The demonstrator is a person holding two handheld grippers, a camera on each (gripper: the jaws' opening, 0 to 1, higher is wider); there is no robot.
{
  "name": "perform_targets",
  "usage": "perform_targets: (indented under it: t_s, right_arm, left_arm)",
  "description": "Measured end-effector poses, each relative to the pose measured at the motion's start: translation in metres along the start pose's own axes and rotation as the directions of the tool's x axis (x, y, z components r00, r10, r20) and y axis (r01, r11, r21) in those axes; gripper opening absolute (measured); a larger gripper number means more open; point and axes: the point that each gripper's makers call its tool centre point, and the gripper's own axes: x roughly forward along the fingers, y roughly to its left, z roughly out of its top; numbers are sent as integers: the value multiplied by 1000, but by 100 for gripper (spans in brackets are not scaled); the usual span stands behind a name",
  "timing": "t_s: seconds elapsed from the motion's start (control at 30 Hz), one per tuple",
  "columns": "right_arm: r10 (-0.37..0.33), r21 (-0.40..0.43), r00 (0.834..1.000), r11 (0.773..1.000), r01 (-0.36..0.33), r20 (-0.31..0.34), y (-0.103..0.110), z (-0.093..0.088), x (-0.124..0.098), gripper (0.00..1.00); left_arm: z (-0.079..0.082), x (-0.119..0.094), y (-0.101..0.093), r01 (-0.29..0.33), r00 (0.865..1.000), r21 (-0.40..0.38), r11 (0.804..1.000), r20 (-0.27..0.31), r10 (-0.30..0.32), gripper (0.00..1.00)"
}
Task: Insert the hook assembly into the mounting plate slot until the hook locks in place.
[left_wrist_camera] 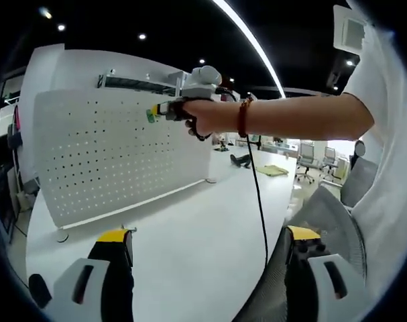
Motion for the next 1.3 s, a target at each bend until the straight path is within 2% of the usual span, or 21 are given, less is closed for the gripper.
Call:
perform_targets:
  t_s: [0.57, 0.77, 0.83, 0.9, 1.1, 1.3]
  right_arm:
    - [-14, -26, 997, 1000, 16, 73, -6, 28, 22, 0]
    - [-26, -32, 998, 999, 28, 62, -11, 25, 28, 0]
    - [-17, -1, 997, 1000, 17, 70, -10, 25, 30, 1]
    - [-30, -43, 998, 999, 32, 63, -12, 24, 31, 1]
    - [-27, -24, 998, 999, 28, 56, -10, 21, 32, 1]
    - [-53, -38, 997, 998, 55, 48, -8, 18, 33, 1]
  left_arm:
    - [-2, 1, 8, -9, 1000, -12, 1000, -4, 9, 96]
    - [-3, 1, 10, -11, 1000, -16, 1000, -8, 11, 96]
    - [-2, 1, 11, -18, 1000, -19, 1000, -5, 18, 96]
    - [-2, 1, 13, -20, 1000, -26, 999, -1, 20, 97]
    - [-4, 0, 14, -21, 1000, -28, 999, -5, 21, 96]
    - [-4, 1, 16, -23, 1000, -43, 999, 3, 23, 96]
